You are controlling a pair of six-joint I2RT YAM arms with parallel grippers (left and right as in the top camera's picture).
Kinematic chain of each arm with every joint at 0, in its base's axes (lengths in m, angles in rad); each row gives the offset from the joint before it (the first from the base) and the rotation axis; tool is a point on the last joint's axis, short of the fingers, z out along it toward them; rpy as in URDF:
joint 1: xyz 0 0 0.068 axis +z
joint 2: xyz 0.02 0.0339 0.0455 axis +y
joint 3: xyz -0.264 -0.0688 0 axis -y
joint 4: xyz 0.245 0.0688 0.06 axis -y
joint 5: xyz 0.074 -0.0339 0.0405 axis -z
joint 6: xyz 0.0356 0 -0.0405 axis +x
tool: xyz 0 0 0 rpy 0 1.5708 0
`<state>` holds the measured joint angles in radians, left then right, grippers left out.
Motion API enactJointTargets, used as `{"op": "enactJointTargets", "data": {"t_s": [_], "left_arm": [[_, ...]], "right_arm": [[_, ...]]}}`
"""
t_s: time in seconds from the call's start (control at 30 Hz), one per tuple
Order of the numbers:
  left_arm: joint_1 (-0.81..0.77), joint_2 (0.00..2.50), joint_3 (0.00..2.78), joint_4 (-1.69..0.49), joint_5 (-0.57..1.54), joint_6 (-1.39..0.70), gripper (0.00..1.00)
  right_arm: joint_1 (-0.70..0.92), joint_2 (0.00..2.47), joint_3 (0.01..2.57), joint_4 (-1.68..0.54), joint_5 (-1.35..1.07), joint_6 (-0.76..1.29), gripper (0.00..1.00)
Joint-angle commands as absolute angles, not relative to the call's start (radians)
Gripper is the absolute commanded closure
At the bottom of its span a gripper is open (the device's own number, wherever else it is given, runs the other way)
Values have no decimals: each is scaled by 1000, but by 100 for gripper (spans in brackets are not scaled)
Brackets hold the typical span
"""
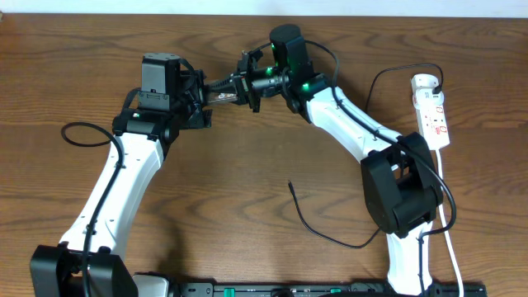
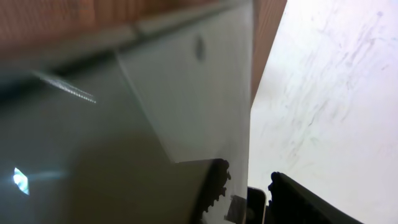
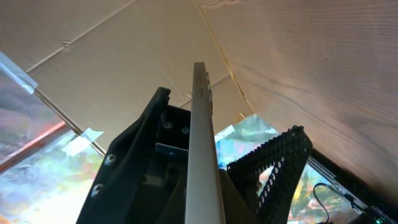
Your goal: Plug charger to phone and switch on socket
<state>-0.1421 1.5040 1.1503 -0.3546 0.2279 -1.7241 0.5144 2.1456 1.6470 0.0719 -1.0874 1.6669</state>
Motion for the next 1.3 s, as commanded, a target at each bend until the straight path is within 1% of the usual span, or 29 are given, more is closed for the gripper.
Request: {"op": "enactJointTargets", "data": {"t_s": [0.0,0.13,0.33,0.57,0.6,0.7,0.83,1.2,1.23,1.27], "left_arm": [[-141,1510,1147,-353,196,-1727,26],[-141,1510,1147,-353,189,-1749,26],[-141,1510,1147,-353,189,-1749,44],[-141,1510,1147,-352,189,-1749,45],[-141,1510,1147,-352,189,-1749,47],[-141,1510,1147,-352,186,-1749,55],[-141,1510,1147,-353,171,-1748,71],[-141,1510,1147,-353,171,-1725,82],[-141,1510,1147,-353,171,-1718,86],[-141,1510,1147,-353,171,-1709,87]], "right_arm": [[497,2127,1673,83,-1150,1676,99],[488,2127,1673,83,-1156,1676,99],[483,2127,1673,83,-1159,1674,99],[490,2127,1673,83,-1163,1674,99],[491,2127,1673,83,-1168,1675,99],[492,2127,1673,83,-1178,1675,99],[492,2127,1673,83,-1181,1675,99],[492,2127,1673,87,-1182,1667,99],[493,2127,1673,87,-1182,1666,99],[493,2127,1673,87,-1182,1663,99]]}}
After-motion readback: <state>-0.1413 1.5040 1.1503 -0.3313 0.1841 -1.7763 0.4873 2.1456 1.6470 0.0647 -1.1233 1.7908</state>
